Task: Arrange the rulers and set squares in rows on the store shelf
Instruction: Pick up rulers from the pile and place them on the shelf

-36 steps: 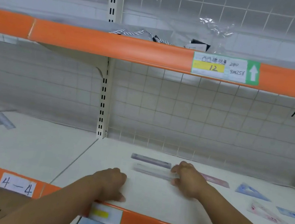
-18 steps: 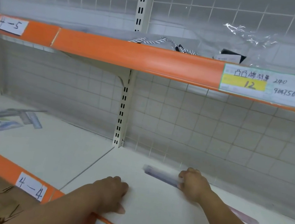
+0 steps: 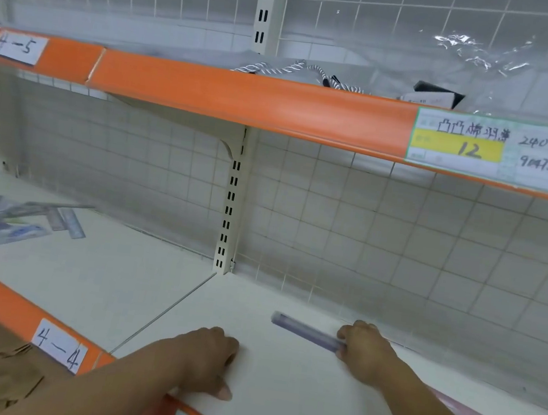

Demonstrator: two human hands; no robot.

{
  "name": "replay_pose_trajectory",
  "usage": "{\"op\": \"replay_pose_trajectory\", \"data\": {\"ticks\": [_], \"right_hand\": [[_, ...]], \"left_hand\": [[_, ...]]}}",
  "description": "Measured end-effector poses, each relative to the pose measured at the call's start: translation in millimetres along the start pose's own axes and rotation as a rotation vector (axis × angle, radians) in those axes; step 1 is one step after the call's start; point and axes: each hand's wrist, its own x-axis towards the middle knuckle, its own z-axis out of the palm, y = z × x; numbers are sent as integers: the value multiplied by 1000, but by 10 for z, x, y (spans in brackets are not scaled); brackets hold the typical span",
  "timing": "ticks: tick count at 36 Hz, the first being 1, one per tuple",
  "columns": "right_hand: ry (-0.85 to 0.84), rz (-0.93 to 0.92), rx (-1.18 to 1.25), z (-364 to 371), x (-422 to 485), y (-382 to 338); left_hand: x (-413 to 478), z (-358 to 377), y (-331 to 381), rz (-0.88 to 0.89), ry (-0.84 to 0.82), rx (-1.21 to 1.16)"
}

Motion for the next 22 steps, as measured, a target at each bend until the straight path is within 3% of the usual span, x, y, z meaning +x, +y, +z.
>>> {"op": "replay_pose_trajectory", "data": {"ticks": [15,22], "right_hand": [[-26,-10,-13,-46,-43,-74],[132,-8,47,-207,-173,-363]], "left_hand": [[-29,-16,20,4,1,5],[-72,-41,-19,-10,28,9]]}}
